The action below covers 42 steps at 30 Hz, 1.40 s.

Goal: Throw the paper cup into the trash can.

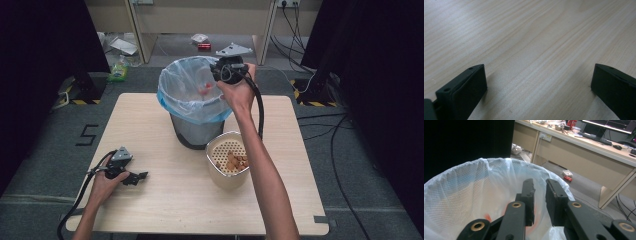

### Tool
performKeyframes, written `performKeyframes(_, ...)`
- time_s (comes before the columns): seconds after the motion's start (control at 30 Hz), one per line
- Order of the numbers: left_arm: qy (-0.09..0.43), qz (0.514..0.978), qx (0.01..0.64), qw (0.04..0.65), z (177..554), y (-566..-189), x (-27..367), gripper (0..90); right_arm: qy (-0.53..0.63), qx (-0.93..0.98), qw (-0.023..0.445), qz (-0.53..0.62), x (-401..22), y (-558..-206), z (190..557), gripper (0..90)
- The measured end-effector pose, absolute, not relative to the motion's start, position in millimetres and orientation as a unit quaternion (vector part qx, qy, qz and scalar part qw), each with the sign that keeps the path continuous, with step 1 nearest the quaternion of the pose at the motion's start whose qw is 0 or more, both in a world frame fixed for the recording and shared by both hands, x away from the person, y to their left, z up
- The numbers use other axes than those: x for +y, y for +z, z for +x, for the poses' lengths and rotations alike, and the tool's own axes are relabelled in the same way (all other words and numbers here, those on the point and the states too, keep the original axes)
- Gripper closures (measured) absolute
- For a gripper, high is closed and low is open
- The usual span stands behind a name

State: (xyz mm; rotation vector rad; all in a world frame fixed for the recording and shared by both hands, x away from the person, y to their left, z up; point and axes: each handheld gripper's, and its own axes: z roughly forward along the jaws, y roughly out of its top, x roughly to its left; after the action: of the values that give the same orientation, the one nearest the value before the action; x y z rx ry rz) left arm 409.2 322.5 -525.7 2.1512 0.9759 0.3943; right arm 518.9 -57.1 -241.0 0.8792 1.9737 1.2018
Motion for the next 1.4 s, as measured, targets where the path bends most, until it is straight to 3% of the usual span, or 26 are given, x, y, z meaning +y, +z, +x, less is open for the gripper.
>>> performKeyframes(0.03, 0.153, 0.836, 0.379, 0.365, 409.2, -525.7, 322.5, 0.0, 0.457, 0.753, 0.332, 0.339, -54.5, -240.8, 521.1, 69.9)
performKeyframes(0.3, 0.153, 0.836, 0.379, 0.365, 409.2, -525.7, 322.5, 0.0, 0.460, 0.750, 0.329, 0.344, -63.4, -237.2, 518.3, 65.4)
performKeyframes(0.73, 0.153, 0.836, 0.379, 0.365, 409.2, -525.7, 322.5, 0.0, 0.455, 0.735, 0.331, 0.379, -130.1, -236.6, 504.0, 59.2)
performKeyframes(1.1, 0.153, 0.836, 0.380, 0.365, 409.2, -525.7, 322.5, 0.0, 0.450, 0.729, 0.324, 0.401, -171.6, -251.4, 490.4, 53.2)
performKeyframes(1.4, 0.153, 0.836, 0.379, 0.365, 409.1, -525.7, 322.5, 0.0, 0.428, 0.735, 0.309, 0.426, -199.8, -288.9, 479.1, 47.4)
